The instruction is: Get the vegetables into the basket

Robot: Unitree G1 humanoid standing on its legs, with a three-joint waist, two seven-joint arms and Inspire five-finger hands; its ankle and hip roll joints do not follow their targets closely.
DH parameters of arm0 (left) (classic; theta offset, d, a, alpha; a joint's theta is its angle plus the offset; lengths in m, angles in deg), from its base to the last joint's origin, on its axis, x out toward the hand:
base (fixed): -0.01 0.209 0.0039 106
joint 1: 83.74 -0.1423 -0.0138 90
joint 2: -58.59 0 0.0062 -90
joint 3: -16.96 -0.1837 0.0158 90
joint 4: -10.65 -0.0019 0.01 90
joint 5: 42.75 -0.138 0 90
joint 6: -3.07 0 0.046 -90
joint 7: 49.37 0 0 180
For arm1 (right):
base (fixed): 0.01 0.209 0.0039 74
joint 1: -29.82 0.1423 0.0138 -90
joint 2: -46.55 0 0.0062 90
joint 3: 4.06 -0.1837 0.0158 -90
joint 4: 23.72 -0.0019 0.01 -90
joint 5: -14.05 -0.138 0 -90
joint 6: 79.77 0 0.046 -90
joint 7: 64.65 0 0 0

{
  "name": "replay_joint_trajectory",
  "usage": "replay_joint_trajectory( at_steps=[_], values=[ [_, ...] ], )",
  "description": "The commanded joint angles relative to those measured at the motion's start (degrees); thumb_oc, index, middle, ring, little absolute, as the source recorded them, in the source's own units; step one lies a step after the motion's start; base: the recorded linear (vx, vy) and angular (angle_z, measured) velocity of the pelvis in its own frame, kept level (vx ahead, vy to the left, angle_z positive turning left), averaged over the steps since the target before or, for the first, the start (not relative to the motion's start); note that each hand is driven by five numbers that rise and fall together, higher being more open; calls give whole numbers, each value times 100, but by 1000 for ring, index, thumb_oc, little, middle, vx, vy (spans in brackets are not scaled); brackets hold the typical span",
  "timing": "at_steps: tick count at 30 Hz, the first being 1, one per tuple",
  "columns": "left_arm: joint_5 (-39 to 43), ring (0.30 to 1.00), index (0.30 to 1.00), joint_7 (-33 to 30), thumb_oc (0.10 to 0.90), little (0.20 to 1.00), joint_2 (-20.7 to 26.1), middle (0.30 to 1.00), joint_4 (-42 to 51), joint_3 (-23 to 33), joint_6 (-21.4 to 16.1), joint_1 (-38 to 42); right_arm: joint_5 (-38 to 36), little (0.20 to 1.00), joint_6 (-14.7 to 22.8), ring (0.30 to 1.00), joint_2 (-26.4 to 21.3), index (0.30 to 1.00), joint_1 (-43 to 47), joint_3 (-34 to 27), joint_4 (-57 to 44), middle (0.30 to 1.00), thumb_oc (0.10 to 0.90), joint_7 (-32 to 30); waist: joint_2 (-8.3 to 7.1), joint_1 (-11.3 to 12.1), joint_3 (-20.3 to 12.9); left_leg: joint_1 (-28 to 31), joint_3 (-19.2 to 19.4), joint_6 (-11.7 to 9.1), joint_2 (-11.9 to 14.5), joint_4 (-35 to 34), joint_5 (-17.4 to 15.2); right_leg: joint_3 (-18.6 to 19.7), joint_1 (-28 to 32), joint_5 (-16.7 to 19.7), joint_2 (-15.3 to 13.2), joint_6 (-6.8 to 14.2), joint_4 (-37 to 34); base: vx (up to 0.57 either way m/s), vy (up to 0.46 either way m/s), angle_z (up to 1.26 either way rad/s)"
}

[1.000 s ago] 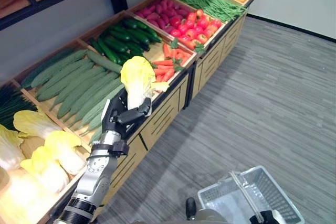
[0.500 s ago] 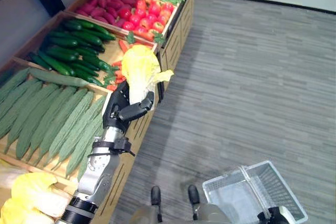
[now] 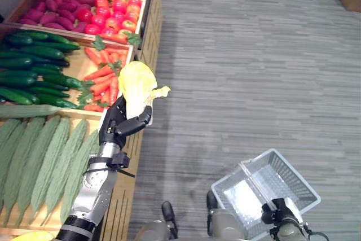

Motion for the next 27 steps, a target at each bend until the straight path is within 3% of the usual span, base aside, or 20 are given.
replay_joint_trajectory(
  at_steps=[1, 8, 12, 17, 19, 21, 27],
  values=[
    [-51, 300, 300, 271, 400, 300, 50, 300, 619, 242, -565, 404, 96, 300, 88, 300, -224, 300, -157, 237, 18, 300, 400, -230, -105, -54, -484, -319, -561, -452, 209, 482, -244, 501, 30, 289, 96, 178, -86, 10, -63, -14],
    [-103, 300, 300, 322, 400, 300, 4, 300, 490, 185, -546, 429, 3, 300, 97, 300, -224, 300, -286, 150, -18, 300, 400, -219, -195, -110, -706, -178, -339, -659, 404, 300, -86, 454, 220, 281, 212, 162, -821, 20, -181, -15],
    [16, 300, 300, 341, 400, 300, -163, 300, 423, 198, -502, 365, -35, 300, 199, 300, -365, 300, -394, 127, -300, 300, 400, -261, -106, -214, -713, -71, -346, -922, 776, 272, 176, 429, 379, 63, 600, -57, -853, 36, -347, -19],
    [28, 300, 300, 391, 400, 300, -225, 300, 340, 66, -459, 436, -56, 300, 267, 300, -516, 300, -457, 99, -506, 300, 400, -343, -41, -271, -661, -202, -450, -1079, 992, 657, 339, 339, 508, -36, 757, -211, -853, 2, -198, -6],
    [59, 300, 300, 418, 400, 300, -252, 300, 338, -8, -462, 452, -89, 300, 292, 300, -607, 300, -455, 61, -619, 300, 400, -378, -26, -272, -655, -264, -596, -1102, 974, 826, 391, 322, 598, -55, 778, -245, -905, 18, -105, 4],
    [24, 300, 300, 390, 400, 300, -280, 300, 357, -152, -472, 473, -183, 300, 308, 300, -795, 300, -357, 30, -724, 300, 400, -408, -5, -147, -683, -427, -1334, -1028, 676, 656, 350, 401, 621, -24, 740, -229, -954, 11, -2, 2],
    [-369, 300, 300, 318, 400, 300, -93, 300, 400, -358, -452, 449, -635, 300, 438, 300, -925, 300, -121, -110, -724, 300, 400, -401, 32, -153, -884, -155, -1360, -867, 524, 170, 163, 566, 652, 82, 691, -136, -1115, 54, 66, -10]
  ],
)
